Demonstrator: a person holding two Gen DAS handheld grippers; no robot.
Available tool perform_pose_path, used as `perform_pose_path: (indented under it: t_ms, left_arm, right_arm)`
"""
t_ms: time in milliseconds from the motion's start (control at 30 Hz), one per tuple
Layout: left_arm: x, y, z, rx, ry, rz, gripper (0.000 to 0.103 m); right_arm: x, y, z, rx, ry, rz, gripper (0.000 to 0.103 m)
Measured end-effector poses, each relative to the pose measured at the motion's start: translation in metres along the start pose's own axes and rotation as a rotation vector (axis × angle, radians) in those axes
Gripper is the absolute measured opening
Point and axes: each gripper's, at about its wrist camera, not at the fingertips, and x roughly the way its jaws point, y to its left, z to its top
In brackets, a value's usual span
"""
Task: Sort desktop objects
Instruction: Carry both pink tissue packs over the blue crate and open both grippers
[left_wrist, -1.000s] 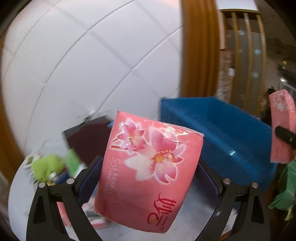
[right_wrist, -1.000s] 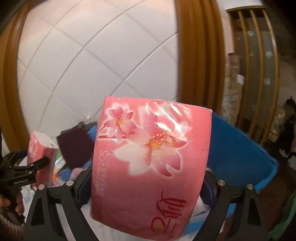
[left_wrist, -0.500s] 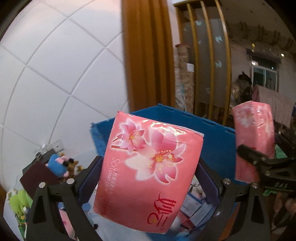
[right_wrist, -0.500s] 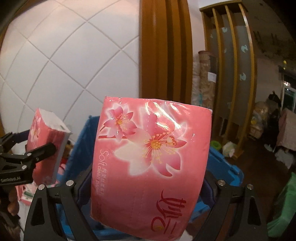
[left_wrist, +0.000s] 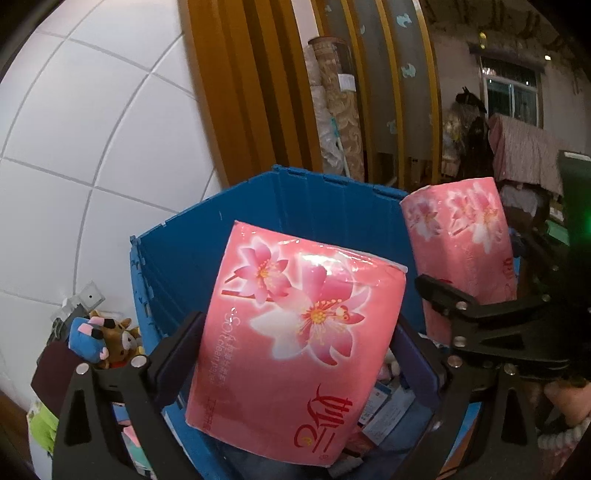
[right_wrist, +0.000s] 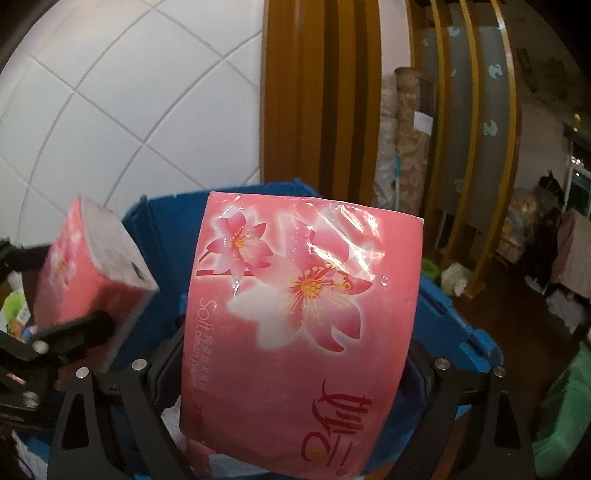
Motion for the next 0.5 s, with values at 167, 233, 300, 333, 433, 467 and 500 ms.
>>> perform_pose_path:
  t_ms: [167,233,300,333,433,467,500]
  left_arm:
    - [-0.002,-0.009,-0.002,0.042,0.001,0.014,0.098]
    - [-0.001,-0.011,0.000,0.044,0.008,0.022,0.098]
    - [0.001,-0.010,0.002,0.036,0.018,0.029,0.098]
    - [0.002,-0.008,0.002,0.031,0.022,0.023,0.098]
    - [0.004,-0.003,0.003,0.004,0.040,0.013,0.098]
    - [0.005,-0.001,0.003,-0.001,0.042,0.009,0.098]
    - [0.005,-0.001,0.003,-0.004,0.043,0.005,0.098]
  right_arm:
    - [0.017,-0.006,-0.005,-0.012,0.028,-0.022,0.093]
    - [0.023,-0.010,-0.006,-0.011,0.036,-0.021,0.093]
    - [0.031,-0.015,-0.007,-0.007,0.049,-0.022,0.093]
    - [0.035,-0.018,-0.006,-0.001,0.057,-0.021,0.093]
    - [0.040,-0.020,-0.010,0.015,0.067,-0.021,0.093]
    - [0.039,-0.023,-0.009,0.017,0.053,-0.023,0.093]
    - [0.039,-0.026,-0.008,0.021,0.046,-0.029,0.094]
